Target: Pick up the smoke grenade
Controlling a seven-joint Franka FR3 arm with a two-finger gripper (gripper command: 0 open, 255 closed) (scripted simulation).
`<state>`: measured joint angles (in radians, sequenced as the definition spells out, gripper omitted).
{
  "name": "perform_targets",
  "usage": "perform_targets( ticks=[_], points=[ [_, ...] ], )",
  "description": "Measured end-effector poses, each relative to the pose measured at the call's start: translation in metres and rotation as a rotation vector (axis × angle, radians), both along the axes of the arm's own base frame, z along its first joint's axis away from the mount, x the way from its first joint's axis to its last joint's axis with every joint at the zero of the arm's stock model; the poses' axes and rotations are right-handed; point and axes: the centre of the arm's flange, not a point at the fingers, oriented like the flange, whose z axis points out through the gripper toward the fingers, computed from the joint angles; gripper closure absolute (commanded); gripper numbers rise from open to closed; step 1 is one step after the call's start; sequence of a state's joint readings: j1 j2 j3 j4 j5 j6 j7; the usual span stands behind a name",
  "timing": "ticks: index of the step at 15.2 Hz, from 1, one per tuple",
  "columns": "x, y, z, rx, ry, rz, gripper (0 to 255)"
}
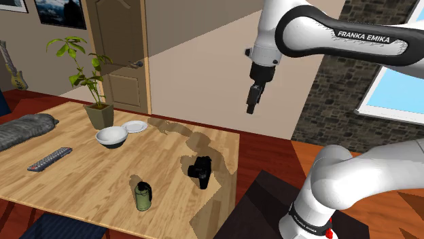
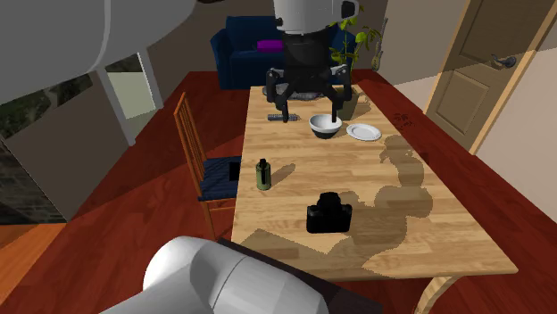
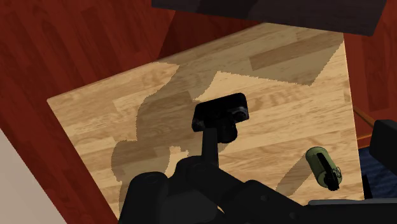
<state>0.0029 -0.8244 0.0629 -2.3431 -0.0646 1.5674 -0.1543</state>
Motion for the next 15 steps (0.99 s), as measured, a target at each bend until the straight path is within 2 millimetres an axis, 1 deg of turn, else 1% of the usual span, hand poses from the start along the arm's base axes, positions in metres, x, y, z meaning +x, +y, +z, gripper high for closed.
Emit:
perform_targets(
  ticks=[1,3,6,8,9,11,15],
  points=[
    [0.000,0.000,0.000,0.000,0.000,0.000,0],
    [0.010,0.006,-0.009,0.002,0.003,-0.001,0],
    [0.030,0.024,-0.033,0.007,0.010,-0.004,0],
    [0.048,0.035,-0.051,0.011,0.015,-0.007,0],
    [0.053,0.038,-0.061,0.013,0.017,-0.008,0],
    [0.067,0.053,-0.080,0.017,0.021,-0.010,0],
    [0.101,0.077,-0.115,0.025,0.029,-0.015,0]
  ],
)
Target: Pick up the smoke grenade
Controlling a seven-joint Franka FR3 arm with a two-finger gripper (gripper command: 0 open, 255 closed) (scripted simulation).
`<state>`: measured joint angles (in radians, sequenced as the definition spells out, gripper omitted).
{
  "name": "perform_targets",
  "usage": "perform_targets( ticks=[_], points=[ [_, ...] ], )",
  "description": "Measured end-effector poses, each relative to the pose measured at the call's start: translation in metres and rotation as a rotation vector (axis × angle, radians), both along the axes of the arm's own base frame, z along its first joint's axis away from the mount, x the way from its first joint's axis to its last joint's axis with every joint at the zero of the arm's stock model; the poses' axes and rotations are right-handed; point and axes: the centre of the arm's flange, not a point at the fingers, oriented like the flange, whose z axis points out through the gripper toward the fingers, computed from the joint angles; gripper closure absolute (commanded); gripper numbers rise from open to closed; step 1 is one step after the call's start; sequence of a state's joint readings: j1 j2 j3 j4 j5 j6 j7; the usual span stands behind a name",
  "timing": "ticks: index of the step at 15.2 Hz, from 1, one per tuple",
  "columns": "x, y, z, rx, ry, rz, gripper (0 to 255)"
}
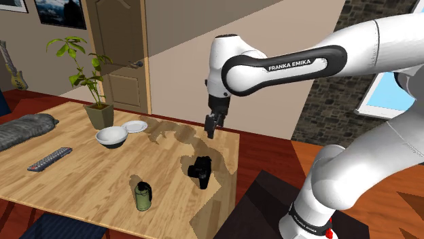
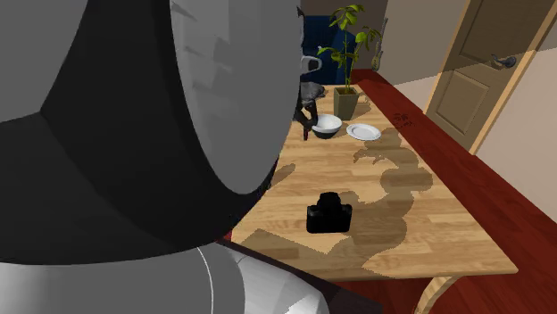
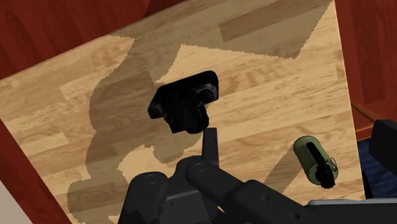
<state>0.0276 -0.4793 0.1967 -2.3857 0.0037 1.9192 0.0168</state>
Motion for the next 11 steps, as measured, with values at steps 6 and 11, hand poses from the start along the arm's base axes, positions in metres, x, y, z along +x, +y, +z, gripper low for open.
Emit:
perform_targets(
  ticks=[6,11],
  points=[
    [0.046,0.035,-0.055,0.012,0.014,-0.007,0],
    [0.083,0.065,-0.099,0.022,0.024,-0.013,0]
  ],
)
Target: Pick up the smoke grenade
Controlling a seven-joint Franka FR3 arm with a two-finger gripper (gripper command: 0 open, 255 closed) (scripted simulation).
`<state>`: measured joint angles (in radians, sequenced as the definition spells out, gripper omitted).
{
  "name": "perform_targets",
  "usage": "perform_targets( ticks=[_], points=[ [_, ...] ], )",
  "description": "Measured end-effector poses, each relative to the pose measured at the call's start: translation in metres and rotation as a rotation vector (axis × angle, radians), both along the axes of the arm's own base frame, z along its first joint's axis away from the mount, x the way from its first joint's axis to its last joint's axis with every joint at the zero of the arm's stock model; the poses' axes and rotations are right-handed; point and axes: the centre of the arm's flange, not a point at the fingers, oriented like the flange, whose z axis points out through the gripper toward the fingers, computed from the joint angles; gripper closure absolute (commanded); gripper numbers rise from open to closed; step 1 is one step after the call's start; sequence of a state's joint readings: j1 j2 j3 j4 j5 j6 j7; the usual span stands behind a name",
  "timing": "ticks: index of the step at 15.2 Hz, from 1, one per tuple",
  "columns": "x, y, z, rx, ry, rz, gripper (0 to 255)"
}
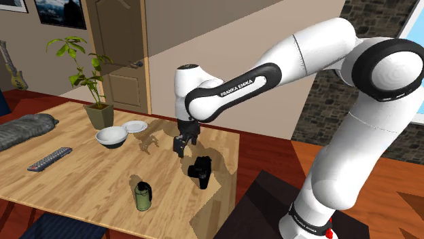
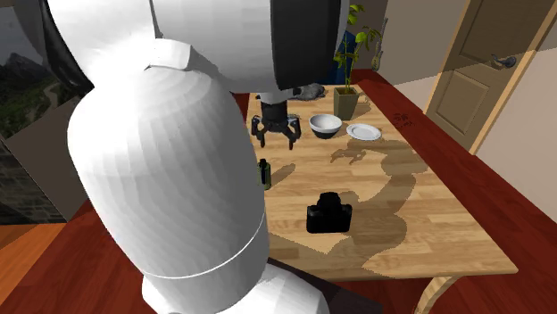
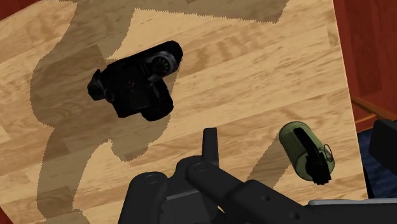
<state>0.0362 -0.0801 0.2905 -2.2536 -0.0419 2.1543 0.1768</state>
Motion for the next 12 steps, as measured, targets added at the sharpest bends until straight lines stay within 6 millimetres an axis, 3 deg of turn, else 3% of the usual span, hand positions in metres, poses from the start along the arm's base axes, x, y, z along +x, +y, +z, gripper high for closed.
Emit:
perform_targets(
  ticks=[12],
  points=[
    [0.090,0.074,-0.110,0.025,0.026,-0.014,0]
  ],
)
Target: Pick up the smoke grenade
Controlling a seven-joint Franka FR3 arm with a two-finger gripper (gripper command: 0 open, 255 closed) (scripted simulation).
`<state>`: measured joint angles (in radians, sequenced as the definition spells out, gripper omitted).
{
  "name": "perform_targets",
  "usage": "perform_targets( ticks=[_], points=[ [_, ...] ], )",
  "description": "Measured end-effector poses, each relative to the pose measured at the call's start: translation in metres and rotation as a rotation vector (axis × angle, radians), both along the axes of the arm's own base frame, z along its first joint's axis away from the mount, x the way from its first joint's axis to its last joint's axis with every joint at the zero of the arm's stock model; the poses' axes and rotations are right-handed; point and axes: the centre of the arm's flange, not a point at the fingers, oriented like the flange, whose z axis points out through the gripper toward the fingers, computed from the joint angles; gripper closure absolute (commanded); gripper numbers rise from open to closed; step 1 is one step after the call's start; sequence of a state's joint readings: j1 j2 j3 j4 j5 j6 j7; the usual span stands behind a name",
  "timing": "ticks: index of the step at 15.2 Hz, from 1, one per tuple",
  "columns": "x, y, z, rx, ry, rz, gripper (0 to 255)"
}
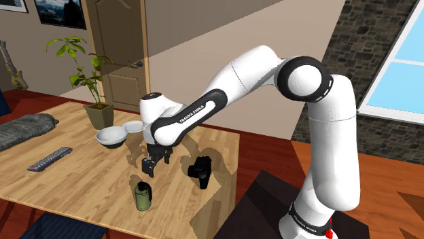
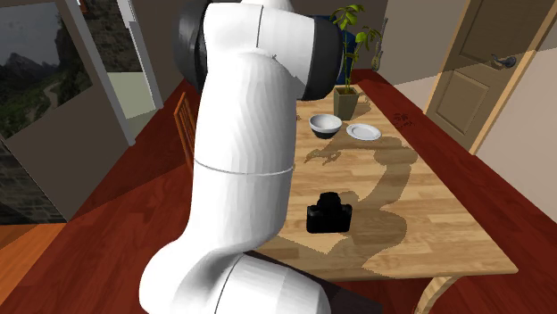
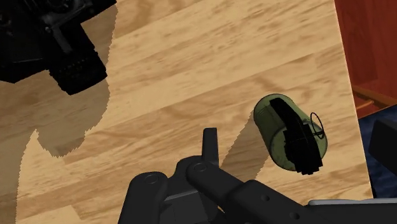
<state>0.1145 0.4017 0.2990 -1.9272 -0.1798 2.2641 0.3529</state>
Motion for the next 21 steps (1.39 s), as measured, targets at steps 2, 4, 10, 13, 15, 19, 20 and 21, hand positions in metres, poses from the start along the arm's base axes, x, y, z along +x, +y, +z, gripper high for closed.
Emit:
perform_targets(
  ticks=[2,4,10,13,15,19,20,21],
  points=[
    [0.017,0.013,-0.019,0.004,0.004,-0.002,0],
    [0.029,0.025,-0.037,0.008,0.009,-0.005,0],
    [0.059,0.052,-0.082,0.016,0.019,-0.010,0],
    [0.061,0.052,-0.099,0.017,0.019,-0.011,0],
    [0.060,0.052,-0.109,0.017,0.019,-0.011,0],
    [0.062,0.052,-0.116,0.017,0.017,-0.011,255],
    [0.062,0.052,-0.116,0.017,0.016,-0.011,255],
    [0.062,0.052,-0.116,0.017,0.016,-0.011,255]
  ],
)
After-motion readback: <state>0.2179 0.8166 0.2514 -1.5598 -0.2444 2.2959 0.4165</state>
